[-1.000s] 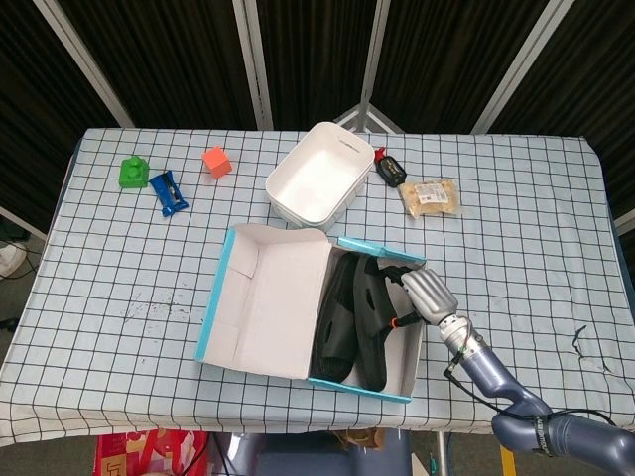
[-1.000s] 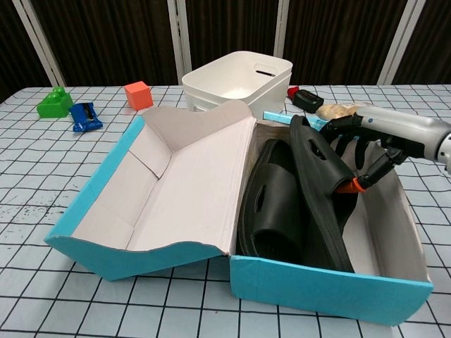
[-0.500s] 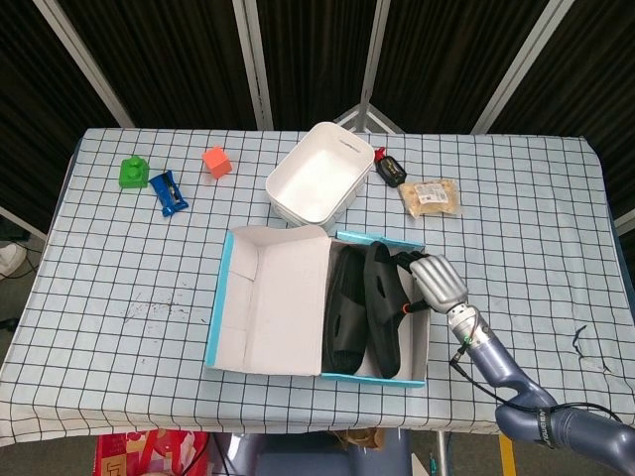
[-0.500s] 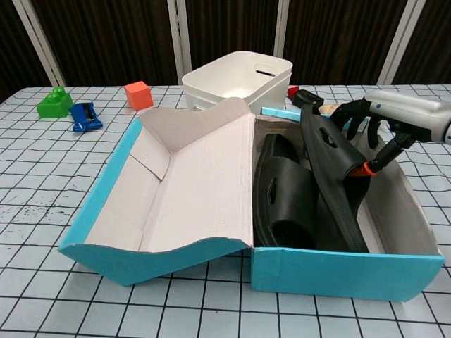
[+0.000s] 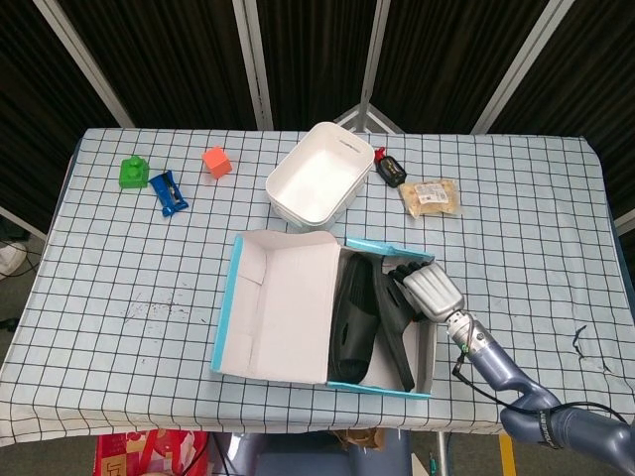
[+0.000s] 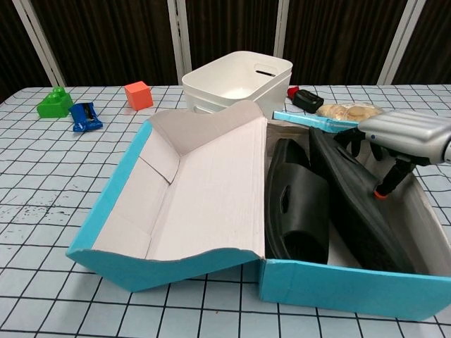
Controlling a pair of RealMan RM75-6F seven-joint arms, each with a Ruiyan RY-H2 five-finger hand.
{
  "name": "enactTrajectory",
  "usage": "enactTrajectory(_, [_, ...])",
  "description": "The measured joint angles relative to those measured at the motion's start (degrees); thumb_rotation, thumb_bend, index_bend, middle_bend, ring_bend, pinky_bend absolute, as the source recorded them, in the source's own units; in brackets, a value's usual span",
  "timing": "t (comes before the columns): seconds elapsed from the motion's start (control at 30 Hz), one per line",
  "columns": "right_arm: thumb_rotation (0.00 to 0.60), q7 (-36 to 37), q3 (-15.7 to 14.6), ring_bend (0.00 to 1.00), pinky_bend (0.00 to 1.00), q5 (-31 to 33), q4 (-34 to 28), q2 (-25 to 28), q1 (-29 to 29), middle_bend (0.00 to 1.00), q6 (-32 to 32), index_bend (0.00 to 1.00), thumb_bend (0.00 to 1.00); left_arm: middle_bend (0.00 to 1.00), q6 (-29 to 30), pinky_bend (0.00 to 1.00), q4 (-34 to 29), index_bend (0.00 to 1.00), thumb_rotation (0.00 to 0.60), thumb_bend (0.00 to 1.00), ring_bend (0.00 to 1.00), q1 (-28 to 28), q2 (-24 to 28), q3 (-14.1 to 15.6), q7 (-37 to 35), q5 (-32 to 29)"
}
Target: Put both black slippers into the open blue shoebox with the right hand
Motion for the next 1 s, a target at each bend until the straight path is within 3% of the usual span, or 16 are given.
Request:
enactTrajectory(0.13, [0.6, -0.96, -0.04, 0.36, 0.49, 0.63, -0.67, -0.2, 0.04, 0.46, -0.5, 0.66, 0.39, 0.0, -0.32, 0.03, 0.09, 0.03, 0.6, 0.37, 0.0, -0.12, 0.05, -0.01, -0.13, -0.11])
enactTrajectory(0.47, [0.6, -11.77, 1.02, 0.36, 0.49, 4.6, -1.07, -1.89, -0.56, 0.46, 0.2, 0.65, 0.39, 0.0, -0.31, 0.03, 0.1, 0.03, 0.6, 0.37, 0.0, -0.1, 0.08, -0.08, -0.24, -0.28])
enactTrajectory(0.7, [0.6, -12.32, 2.57, 0.31, 0.48, 7.93, -5.86, 0.05, -0.91, 0.44, -0.17, 0.51, 0.39, 0.0, -0.62, 0.03, 0.06, 0.03, 0.6, 0.37, 0.0, -0.24, 0.09, 0.0, -0.24, -0.24])
enactTrajectory(0.9, [0.6, -15.44, 4.05, 0.21, 0.22, 13.35, -11.33, 3.26, -0.74, 0.3, -1.67, 0.34, 0.39, 0.0, -0.33, 0.03, -0.03, 0.03, 0.6, 0.37, 0.0, -0.08, 0.21, 0.05, -0.53, -0.05])
enactTrajectory(1.0, [0.6, -17.9, 4.38, 0.17, 0.14, 16.29, -13.58, 4.9, -0.5, 0.25, -2.64, 0.28, 0.39, 0.0, -0.42, 0.03, -0.02, 0.03, 0.6, 0.37, 0.0, -0.09, 0.26, 0.06, -0.58, -0.09])
